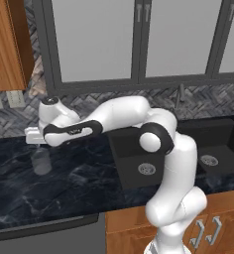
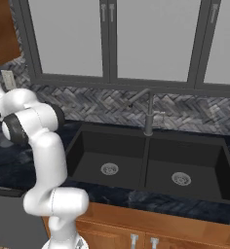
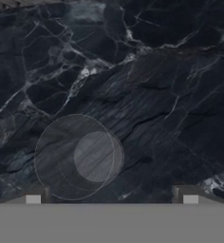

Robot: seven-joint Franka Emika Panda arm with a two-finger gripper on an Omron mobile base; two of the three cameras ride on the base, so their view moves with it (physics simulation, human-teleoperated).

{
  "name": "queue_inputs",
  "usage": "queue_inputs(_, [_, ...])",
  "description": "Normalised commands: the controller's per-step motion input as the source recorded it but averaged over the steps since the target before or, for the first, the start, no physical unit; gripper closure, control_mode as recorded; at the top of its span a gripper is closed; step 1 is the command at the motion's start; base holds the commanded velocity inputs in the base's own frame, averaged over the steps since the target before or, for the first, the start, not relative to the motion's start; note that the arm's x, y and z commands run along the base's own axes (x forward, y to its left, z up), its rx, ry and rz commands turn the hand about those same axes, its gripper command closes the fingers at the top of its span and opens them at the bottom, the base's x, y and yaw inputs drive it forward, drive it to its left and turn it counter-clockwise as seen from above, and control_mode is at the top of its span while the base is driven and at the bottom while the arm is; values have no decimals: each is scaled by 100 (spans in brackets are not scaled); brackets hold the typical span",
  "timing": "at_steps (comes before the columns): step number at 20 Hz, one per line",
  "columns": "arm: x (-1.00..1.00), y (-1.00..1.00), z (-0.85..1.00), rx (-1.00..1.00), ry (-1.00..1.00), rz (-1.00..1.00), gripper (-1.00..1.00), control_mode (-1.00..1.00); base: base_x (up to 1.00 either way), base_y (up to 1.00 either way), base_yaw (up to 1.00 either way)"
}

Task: Place the glass cup in the left basin and the tupperware in the right basin of the sink.

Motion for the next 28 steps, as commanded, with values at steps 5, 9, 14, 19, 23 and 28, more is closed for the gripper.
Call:
queue_inputs(5, [13, 4, -2, 0, 4, 0, -100, -100, 0, 0, 0])
queue_inputs(9, [0, 0, -4, 0, 6, 0, -100, -100, 0, 0, 0])
queue_inputs(14, [0, 0, -11, 0, 5, 0, -100, -100, 0, 0, 0])
queue_inputs(19, [0, 0, -15, 0, 2, 0, -100, -100, 0, 0, 0])
queue_inputs(23, [0, 0, -14, 0, 0, 0, -100, -100, 0, 0, 0])
queue_inputs(28, [0, 0, -14, 0, 1, 0, -100, -100, 0, 0, 0])
